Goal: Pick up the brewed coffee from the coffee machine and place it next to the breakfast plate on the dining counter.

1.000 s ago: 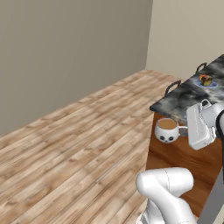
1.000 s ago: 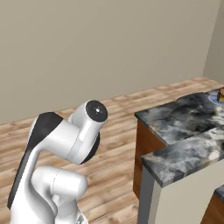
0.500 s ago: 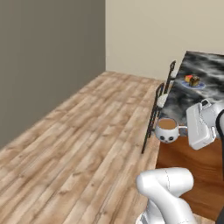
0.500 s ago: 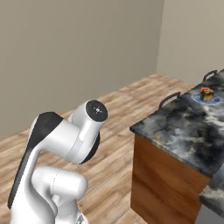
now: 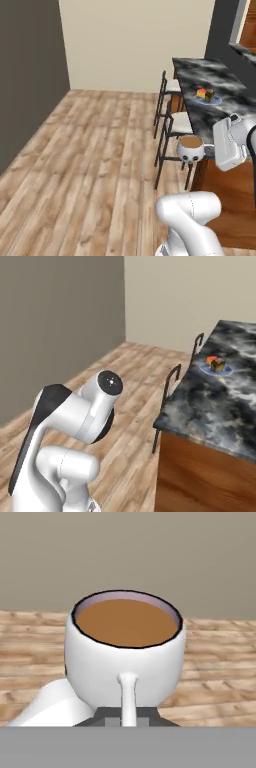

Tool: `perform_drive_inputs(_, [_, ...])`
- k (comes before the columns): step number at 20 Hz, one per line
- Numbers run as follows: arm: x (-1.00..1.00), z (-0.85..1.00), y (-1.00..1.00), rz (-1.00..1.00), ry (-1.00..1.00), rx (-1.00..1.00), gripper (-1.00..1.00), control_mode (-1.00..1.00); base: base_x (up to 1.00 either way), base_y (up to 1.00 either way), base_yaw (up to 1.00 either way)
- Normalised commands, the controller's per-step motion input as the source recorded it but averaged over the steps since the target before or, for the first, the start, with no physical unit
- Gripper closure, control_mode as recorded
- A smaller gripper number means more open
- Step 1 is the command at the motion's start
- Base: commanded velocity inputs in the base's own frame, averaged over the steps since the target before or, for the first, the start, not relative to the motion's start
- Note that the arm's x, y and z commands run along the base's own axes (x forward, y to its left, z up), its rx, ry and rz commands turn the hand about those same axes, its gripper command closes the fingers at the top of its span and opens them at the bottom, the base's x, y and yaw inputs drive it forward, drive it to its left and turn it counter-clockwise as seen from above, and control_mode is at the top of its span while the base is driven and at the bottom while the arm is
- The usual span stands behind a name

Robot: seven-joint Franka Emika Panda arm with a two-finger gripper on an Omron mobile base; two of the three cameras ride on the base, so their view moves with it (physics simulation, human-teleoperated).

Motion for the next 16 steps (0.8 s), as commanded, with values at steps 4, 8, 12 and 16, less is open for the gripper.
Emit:
perform_drive_inputs(4, [0.00, 0.00, 0.00, 0.00, 0.00, 0.00, 1.00, 1.00, 0.96, 0.76, -0.55])
perform_drive_inputs(8, [0.00, 0.00, 0.00, 0.00, 0.00, 0.00, 1.00, 1.00, 0.92, 0.76, -0.57])
perform_drive_inputs(12, [0.00, 0.00, 0.00, 0.00, 0.00, 0.00, 1.00, 1.00, 0.84, 0.66, -0.60])
perform_drive_inputs(16, [0.00, 0.00, 0.00, 0.00, 0.00, 0.00, 1.00, 1.00, 0.80, 0.49, -0.62])
